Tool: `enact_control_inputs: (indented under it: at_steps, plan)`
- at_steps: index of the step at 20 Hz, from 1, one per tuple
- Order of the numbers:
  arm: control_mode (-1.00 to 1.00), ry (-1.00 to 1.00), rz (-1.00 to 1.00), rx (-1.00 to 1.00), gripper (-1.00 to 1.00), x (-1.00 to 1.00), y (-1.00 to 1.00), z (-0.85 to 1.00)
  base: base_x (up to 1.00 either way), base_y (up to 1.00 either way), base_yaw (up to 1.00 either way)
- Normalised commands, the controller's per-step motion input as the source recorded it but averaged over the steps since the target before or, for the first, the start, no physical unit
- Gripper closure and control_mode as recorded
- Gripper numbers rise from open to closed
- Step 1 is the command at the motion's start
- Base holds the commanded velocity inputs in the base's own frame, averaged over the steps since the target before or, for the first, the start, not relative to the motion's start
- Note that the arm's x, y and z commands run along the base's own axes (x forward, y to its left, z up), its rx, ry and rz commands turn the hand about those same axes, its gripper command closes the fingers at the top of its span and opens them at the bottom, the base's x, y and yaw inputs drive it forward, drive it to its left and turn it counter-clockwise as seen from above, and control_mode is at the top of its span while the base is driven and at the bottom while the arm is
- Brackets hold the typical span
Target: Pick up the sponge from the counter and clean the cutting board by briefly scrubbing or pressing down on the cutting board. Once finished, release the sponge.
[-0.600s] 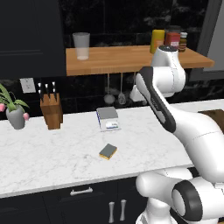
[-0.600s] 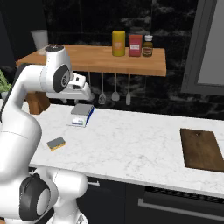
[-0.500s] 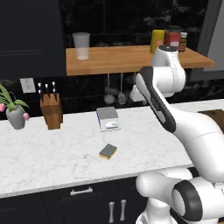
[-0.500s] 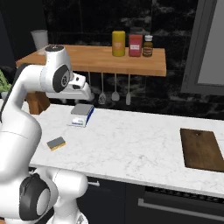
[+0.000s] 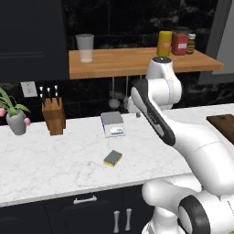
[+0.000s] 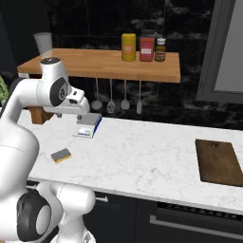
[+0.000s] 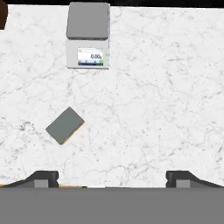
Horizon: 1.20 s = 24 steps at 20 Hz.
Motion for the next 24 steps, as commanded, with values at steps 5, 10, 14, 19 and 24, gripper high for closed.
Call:
enact_control_inputs:
  at_steps: [5, 10, 14, 19, 24]
  plan:
    - [-1.0, 0.02, -0.31, 0.0, -1.0, -0.16, 0.81, -0.54, 0.0, 0.0, 0.0]
    - [-1.0, 0.02, -0.34, 0.0, -1.0, -0.06, 0.7, -0.37, 0.0, 0.0, 0.0]
    - [-1.0, 0.01, -0.3, 0.06, -1.0, 0.01, 0.16, -0.21, 0.0, 0.0, 0.0]
    - [-1.0, 0.03, -0.33, 0.11, -1.0, 0.02, 0.0, -0.51, 0.0, 0.0, 0.0]
    - [-1.0, 0.0, -0.39, 0.09, -1.0, 0.0, -0.01, -0.7, 0.0, 0.0, 0.0]
